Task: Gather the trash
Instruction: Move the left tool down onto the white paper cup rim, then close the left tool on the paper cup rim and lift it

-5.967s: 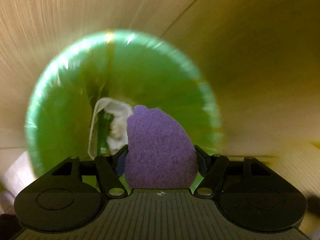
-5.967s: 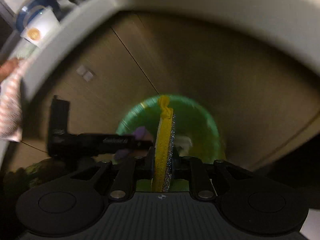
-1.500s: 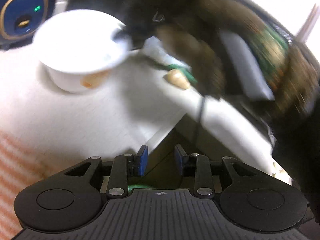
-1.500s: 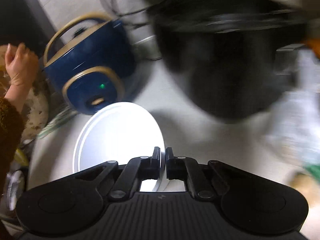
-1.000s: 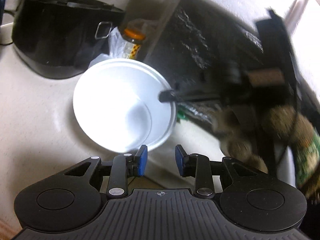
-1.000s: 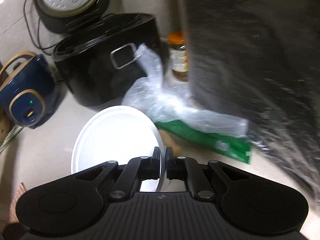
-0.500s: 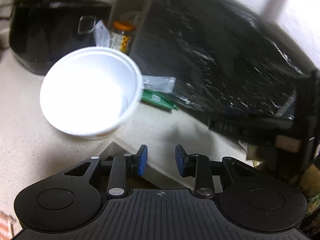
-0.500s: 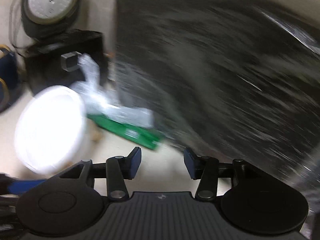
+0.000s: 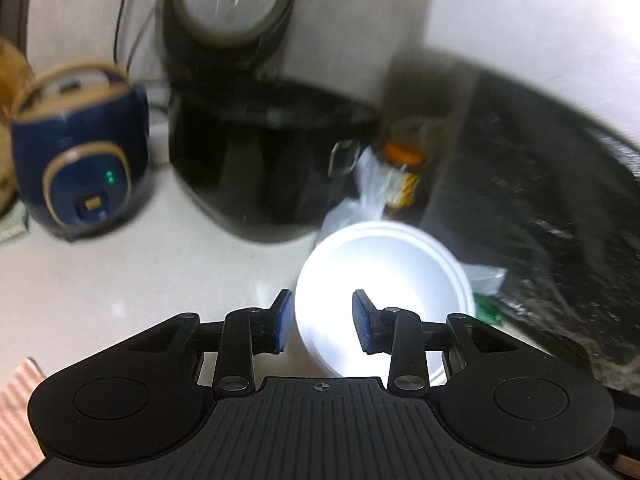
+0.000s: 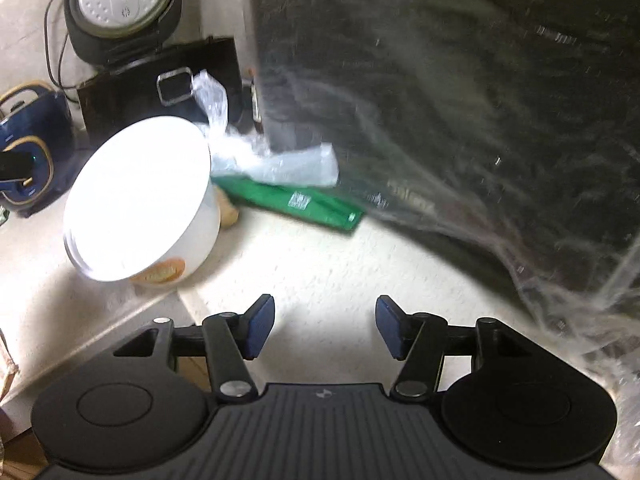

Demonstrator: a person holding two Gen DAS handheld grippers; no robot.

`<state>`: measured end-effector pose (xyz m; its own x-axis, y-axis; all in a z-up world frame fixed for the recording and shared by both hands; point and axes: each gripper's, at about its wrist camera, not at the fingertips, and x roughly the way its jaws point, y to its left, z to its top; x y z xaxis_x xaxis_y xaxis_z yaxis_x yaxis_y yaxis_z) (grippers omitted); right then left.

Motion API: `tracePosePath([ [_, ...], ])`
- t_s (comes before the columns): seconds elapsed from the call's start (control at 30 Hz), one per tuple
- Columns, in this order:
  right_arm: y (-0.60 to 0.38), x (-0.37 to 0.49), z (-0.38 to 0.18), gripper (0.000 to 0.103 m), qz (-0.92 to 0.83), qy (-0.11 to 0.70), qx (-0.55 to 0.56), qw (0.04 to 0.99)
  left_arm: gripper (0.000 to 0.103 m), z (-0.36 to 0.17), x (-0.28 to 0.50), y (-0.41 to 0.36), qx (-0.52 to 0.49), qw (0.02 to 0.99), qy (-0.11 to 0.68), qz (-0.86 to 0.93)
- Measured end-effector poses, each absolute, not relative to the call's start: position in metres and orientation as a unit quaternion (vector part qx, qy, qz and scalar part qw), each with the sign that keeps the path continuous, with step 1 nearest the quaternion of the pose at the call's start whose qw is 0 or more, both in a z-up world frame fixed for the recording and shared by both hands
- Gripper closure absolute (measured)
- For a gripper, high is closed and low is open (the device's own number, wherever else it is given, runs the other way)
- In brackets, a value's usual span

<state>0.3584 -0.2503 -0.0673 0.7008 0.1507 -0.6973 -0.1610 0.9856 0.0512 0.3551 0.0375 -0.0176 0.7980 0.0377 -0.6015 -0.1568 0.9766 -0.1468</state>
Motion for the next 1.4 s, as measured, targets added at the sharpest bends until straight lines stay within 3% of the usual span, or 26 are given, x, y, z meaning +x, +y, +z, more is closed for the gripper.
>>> tracePosePath([
  [0.43,-0.244,0.336,-0.066,0.046,-0.015,0.403,-0.024,0.915,0.065,-0.069,0.409,0.068,-0.116,0.922,0.369,-0.020],
  [0.77,-0.238,0.326,-0.077,0.046,-0.024,0.424,-0.022,0.905,0.065,-0.061,0.402,0.085,-0.148,0.921,0.357,-0.053],
  [1.2,-0.224,0.330,-0.075,0.045,-0.002,0.418,-0.037,0.908,0.065,-0.040,0.383,0.090,-0.089,0.944,0.318,-0.007],
  [1.4,-0.226,0.332,-0.077,0.045,-0.012,0.421,-0.024,0.907,0.065,-0.060,0.402,0.104,-0.109,0.924,0.366,-0.008],
])
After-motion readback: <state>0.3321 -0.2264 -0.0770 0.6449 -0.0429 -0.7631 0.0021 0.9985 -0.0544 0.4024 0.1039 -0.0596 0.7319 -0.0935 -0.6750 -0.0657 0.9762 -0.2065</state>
